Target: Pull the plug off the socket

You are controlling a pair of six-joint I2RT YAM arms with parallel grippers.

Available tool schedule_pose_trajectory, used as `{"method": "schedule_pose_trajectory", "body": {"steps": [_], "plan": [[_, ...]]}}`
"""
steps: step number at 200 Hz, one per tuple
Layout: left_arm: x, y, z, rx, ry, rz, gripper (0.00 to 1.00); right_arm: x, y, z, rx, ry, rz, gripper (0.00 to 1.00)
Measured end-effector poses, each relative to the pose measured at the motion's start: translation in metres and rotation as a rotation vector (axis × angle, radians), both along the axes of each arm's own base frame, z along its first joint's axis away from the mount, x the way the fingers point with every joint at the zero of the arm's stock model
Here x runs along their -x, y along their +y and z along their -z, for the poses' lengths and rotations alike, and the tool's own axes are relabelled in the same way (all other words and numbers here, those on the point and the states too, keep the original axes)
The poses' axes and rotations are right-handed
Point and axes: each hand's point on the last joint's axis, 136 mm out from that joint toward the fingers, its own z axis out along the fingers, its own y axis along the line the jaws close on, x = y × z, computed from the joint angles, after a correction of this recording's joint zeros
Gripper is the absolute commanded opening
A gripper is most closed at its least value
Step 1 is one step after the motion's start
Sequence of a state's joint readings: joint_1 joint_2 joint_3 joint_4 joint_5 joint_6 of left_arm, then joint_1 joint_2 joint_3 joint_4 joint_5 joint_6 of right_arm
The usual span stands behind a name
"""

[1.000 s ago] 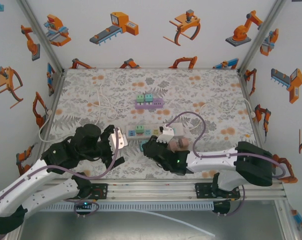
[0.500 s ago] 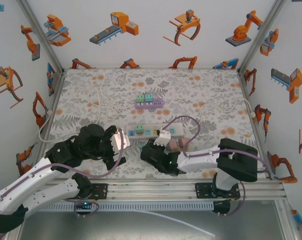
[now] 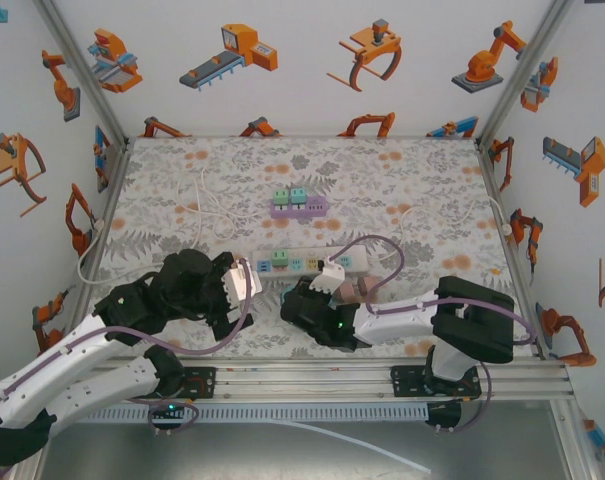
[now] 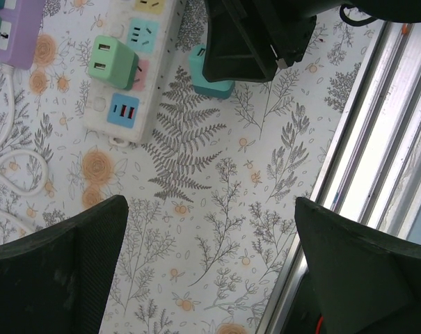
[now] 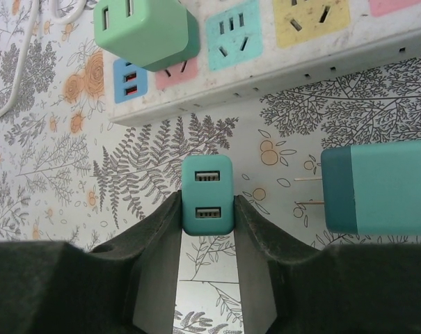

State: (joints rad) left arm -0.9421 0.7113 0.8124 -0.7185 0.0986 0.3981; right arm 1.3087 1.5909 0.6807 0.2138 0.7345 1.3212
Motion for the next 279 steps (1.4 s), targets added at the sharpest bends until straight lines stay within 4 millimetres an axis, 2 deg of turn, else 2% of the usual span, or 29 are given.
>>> {"method": "schedule_pose_trajectory", "body": {"steps": [53,128,156,184,192,205,225,242,263,279], "plan": [[-0.001,0.001,0.001,-0.004,-0.002,-0.004,0.97,0.003,-0.012,0.008,0.031,0.020,0.012,0.41],[-0.002,0.001,0.003,-0.011,-0.001,-0.010,0.97,0.008,-0.027,-0.002,0.027,0.018,0.012,0.44],[-0.008,0.000,-0.002,0.010,-0.010,-0.045,0.97,0.011,-0.032,-0.022,0.034,-0.016,-0.013,0.46],[-0.021,-0.002,-0.010,0.066,-0.029,-0.130,0.97,0.007,-0.037,-0.060,0.091,-0.150,-0.078,0.48],[-0.026,-0.002,-0.011,0.085,-0.035,-0.163,0.97,0.006,-0.038,-0.072,0.118,-0.206,-0.106,0.49],[-0.034,-0.002,-0.009,0.115,-0.042,-0.212,0.97,0.004,-0.039,-0.087,0.174,-0.305,-0.153,0.57],[-0.044,-0.002,-0.002,0.143,-0.041,-0.287,0.97,0.002,-0.039,-0.098,0.303,-0.440,-0.228,0.70],[-0.053,0.000,0.003,0.166,-0.042,-0.355,0.97,0.002,-0.032,-0.103,0.447,-0.545,-0.327,0.79],[-0.063,0.003,0.005,0.209,-0.048,-0.435,0.97,0.003,-0.015,-0.103,0.632,-0.673,-0.494,0.79],[-0.073,0.007,0.005,0.258,-0.051,-0.510,0.97,-0.001,-0.004,-0.092,0.765,-0.742,-0.649,0.79]]}}
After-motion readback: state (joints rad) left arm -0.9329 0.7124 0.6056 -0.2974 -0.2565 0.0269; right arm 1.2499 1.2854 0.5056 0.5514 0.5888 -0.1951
